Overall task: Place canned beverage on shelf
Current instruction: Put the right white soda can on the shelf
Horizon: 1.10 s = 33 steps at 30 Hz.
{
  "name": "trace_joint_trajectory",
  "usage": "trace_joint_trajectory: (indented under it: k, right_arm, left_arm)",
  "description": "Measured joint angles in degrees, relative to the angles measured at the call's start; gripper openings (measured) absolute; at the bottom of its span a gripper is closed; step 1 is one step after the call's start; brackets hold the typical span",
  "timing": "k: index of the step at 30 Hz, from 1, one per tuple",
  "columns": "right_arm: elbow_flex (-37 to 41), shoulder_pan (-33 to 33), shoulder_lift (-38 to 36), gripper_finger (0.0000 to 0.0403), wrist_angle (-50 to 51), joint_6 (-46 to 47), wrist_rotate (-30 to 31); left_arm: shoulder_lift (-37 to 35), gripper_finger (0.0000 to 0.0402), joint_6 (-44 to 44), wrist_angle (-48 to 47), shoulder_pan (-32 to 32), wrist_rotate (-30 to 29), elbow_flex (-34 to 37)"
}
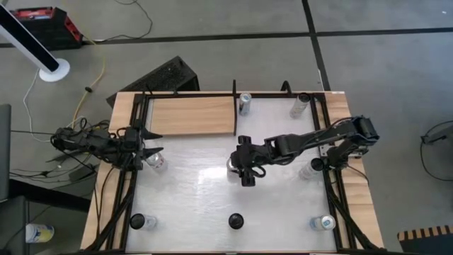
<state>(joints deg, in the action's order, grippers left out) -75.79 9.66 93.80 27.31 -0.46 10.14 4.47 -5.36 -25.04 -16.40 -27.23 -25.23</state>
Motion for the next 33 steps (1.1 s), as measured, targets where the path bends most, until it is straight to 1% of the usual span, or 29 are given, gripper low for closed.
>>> trace_joint_trajectory:
  k: [12, 15, 16, 26, 28, 30, 32, 33]
  right_arm:
    - [0.0, -0.8, 0.0, 0.0266, 0.1, -0.7, 0.0]
    - [0.0, -1.2, 0.0, 0.0266, -0.9, 0.7, 3.6]
    - [0.0, -1.2, 0.0, 0.0266, -1.2, 0.6, 3.7]
    - [0.0, -1.1, 0.1, 0.0263, -1.5, -1.1, 3.3]
    - [0.0, -1.1, 0.1, 0.0252, -1.6, -2.3, 3.2]
    - [0.0, -1.0, 0.1, 0.0225, -1.6, -4.0, 3.2]
    - [0.0, -0.6, 0.1, 0.0181, -1.6, -5.4, 3.2]
    - [0.0, -0.3, 0.1, 0.0152, -1.7, -6.1, 3.1]
  left_arm:
    - [0.0, 0.0219, 0.0, 0.0, 0.0, 0.0, 0.0]
    - [0.0, 0.0219, 0.0, 0.0, 0.0, 0.0, 0.0]
    - [0.0, 0.0219, 0.0, 0.0, 0.0, 0.0, 0.0]
    - [0.0, 0.0219, 0.0, 0.0, 0.0, 0.0, 0.0]
    - [0.0, 0.0219, 0.0, 0.0, 0.0, 0.0, 0.0]
    - [0.0, 0.0219, 0.0, 0.0, 0.0, 0.0, 0.0]
    - [0.0, 0.0219, 0.0, 0.0, 0.0, 0.0, 0.0]
    - [0.0, 0.0219, 0.0, 0.0, 0.0, 0.1, 0.0]
